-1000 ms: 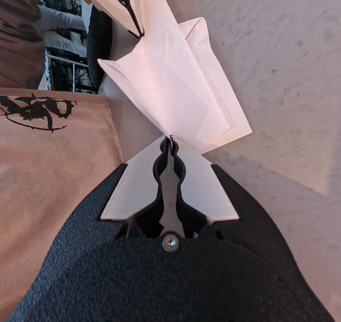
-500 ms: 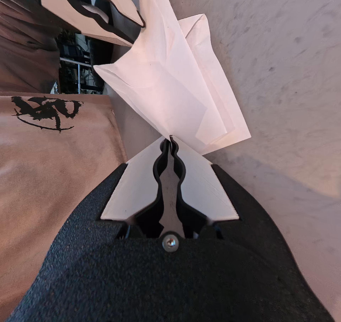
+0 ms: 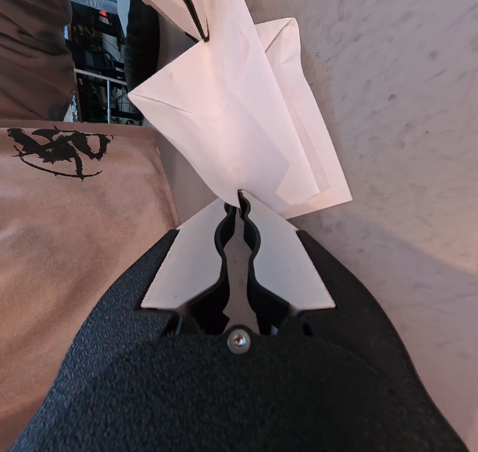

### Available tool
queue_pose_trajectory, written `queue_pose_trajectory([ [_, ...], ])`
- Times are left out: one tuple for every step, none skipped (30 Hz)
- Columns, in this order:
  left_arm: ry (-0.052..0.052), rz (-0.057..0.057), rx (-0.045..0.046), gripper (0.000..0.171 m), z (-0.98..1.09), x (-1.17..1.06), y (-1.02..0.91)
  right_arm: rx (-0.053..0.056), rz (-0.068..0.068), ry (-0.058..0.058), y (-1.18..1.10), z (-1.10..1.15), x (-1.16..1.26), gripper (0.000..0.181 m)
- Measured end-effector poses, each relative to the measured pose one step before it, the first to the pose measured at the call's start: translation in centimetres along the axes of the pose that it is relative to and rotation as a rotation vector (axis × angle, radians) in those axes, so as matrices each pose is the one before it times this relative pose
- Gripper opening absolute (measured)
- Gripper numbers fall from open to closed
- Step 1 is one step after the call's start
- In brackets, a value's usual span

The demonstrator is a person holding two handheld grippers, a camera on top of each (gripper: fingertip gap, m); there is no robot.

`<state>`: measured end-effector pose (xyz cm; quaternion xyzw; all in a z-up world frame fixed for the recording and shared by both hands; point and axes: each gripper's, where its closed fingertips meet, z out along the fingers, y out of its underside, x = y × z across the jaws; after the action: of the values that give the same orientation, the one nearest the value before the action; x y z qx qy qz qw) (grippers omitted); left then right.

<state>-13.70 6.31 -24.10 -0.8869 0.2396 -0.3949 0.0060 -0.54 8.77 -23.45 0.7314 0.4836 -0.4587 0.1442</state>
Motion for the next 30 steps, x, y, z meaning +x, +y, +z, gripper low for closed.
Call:
queue_pose_trajectory([
  [0.0178,-0.0256,-0.01496,0.000,-0.004,0.013,-0.022,0.0140,-0.0016,0.0035,-0.032,-0.090,-0.011,0.000],
  [0.0122,-0.0200,-0.01478,0.000,-0.009,0.018,-0.011,0.0179,0.0006,0.0017,-0.053,-0.118,-0.028,0.000],
  [0.0063,-0.0138,-0.01428,0.000,-0.009,0.010,-0.006,0.0159,0.0009,0.0027,0.012,-0.140,0.000,0.000],
  [0.0017,-0.0082,-0.01390,0.000,-0.001,0.017,0.006,0.0146,-0.0006,0.0051,0.059,-0.159,0.051,0.001],
  [0.0005,-0.0056,-0.01262,0.000,-0.003,0.004,0.002,0.0199,0.0017,0.0044,-0.005,-0.199,0.081,0.001],
  [0.0018,-0.0064,-0.01033,0.000,0.009,0.017,-0.003,0.0240,0.0055,0.0027,-0.059,-0.203,0.085,0.000],
  [0.0047,-0.0089,-0.00770,0.000,0.005,0.019,-0.013,0.0199,0.0049,0.0035,-0.041,-0.195,0.098,0.000],
  [0.0078,-0.0092,-0.00495,0.000,-0.003,0.019,-0.017,0.0155,0.0002,0.0076,-0.024,-0.195,0.120,0.001],
  [0.0094,-0.0090,-0.00273,0.000,-0.002,0.021,-0.004,0.0115,-0.0022,0.0106,-0.021,-0.155,0.115,0.001],
  [0.0079,-0.0094,-0.00150,0.000,0.008,0.019,0.003,0.0067,-0.0034,0.0098,0.029,-0.124,0.075,0.001],
  [0.0028,-0.0050,-0.00183,0.000,0.004,0.021,0.005,0.0054,0.0004,0.0068,0.028,-0.081,0.056,0.001],
  [-0.0018,-0.0021,-0.00246,0.000,0.001,0.016,0.008,0.0051,0.0045,0.0028,0.002,-0.030,0.023,0.000],
  [-0.0039,-0.0016,-0.00310,0.000,0.001,0.015,0.017,0.0013,0.0081,0.0003,0.023,0.027,0.020,0.000],
  [-0.0034,-0.0019,-0.00273,0.000,0.010,0.015,0.012,-0.0004,0.0091,-0.0005,-0.006,0.015,0.050,0.000],
  [-0.0023,-0.0029,-0.00182,0.000,-0.001,0.024,-0.001,-0.0031,0.0127,-0.0046,-0.009,-0.002,0.031,0.000],
  [-0.0014,-0.0031,-0.00069,0.000,-0.001,0.018,0.014,-0.0039,0.0170,-0.0067,-0.007,-0.010,0.049,0.000],
  [0.0002,-0.0033,0.00193,0.000,0.002,0.017,0.013,-0.0045,0.0199,-0.0055,0.028,-0.002,0.074,0.000],
  [0.0040,-0.0050,0.00575,0.000,0.005,0.024,0.007,-0.0061,0.0179,-0.0040,0.071,0.002,0.064,0.000],
  [0.0065,-0.0040,0.00919,0.000,0.009,0.024,0.007,-0.0041,0.0174,-0.0010,0.039,0.022,0.081,0.000],
  [0.0089,-0.0035,0.01173,0.000,-0.002,0.020,0.000,-0.0036,0.0121,0.0041,0.025,0.054,0.061,0.000],
  [0.0109,-0.0033,0.01331,0.000,-0.004,0.028,0.006,-0.0044,0.0014,0.0103,0.027,0.026,0.056,0.000],
  [0.0113,-0.0023,0.01374,0.000,0.011,0.028,0.004,-0.0043,-0.0041,0.0108,0.030,0.004,0.028,0.000],
  [0.0097,-0.0003,0.01268,0.000,-0.007,0.023,0.000,0.0004,-0.0006,0.0062,0.017,-0.021,0.002,0.000],
  [0.0067,0.0018,0.01132,0.000,0.010,0.027,0.004,0.0068,-0.0002,0.0089,-0.019,-0.044,0.070,0.000],
  [0.0029,0.0039,0.00921,0.000,0.020,0.028,-0.004,0.0058,-0.0083,0.0123,-0.002,-0.018,0.049,0.000],
  [-0.0004,0.0065,0.00495,0.000,0.011,0.025,0.000,0.0047,-0.0043,0.0109,0.001,0.008,0.005,0.000],
  [-0.0010,0.0066,0.00233,0.000,0.017,0.020,0.008,0.0038,-0.0026,0.0090,0.001,-0.010,0.014,0.000],
  [0.0024,0.0044,0.00253,0.000,0.022,0.034,-0.003,0.0032,0.0026,0.0048,0.031,-0.054,0.032,0.000],
  [0.0065,0.0016,0.00362,0.000,0.061,0.059,-0.032,0.0033,0.0070,-0.0002,0.014,-0.105,0.079,0.000],
  [0.0079,0.0018,0.00349,0.000,0.098,0.087,-0.074,0.0039,0.0040,0.0003,0.007,-0.160,0.111,0.000],
])
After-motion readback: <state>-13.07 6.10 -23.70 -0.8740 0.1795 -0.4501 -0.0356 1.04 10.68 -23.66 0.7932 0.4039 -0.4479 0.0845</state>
